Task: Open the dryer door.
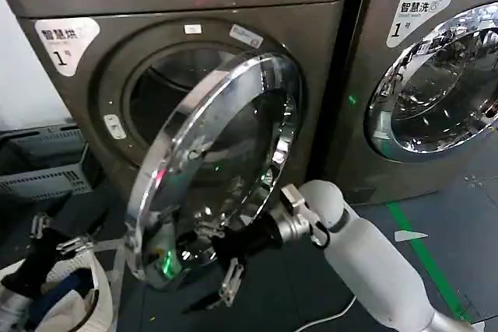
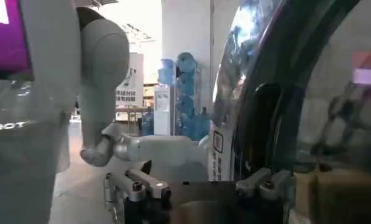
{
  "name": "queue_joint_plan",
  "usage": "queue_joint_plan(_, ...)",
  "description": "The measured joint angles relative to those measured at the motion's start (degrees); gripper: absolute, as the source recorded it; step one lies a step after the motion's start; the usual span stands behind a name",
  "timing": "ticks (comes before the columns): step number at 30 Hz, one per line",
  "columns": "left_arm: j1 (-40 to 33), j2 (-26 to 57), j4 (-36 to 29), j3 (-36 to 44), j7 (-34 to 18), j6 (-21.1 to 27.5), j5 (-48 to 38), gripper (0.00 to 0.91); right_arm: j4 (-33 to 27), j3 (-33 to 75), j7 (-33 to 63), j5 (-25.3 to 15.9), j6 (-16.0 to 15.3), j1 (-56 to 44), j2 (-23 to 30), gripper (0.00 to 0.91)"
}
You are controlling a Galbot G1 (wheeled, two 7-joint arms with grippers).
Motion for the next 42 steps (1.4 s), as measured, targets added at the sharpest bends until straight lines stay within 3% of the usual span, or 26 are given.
queue_joint_plan(17, -3.2, 3.8, 0.4, 9.3, 1.9, 1.1, 0.4, 0.907, 1.0, 23.1, -0.6, -1.9, 2.6, -12.0, 0.9, 0.907)
queue_joint_plan(29, -4.4, 7.0, 0.1, 14.2, 2.8, 0.9, -0.1, 0.907, 4.1, 40.3, 2.8, -5.8, 7.9, -18.9, 5.2, 0.907)
queue_joint_plan(34, -4.5, 8.1, -0.2, 15.8, 3.4, 0.3, 0.6, 0.907, 5.7, 46.8, 6.8, -8.1, 11.6, -22.1, 6.8, 0.907)
queue_joint_plan(42, -6.1, 10.9, -0.9, 19.7, 3.5, -0.3, -0.6, 0.907, 9.0, 55.2, 20.8, -7.5, 14.9, -27.3, 8.3, 0.907)
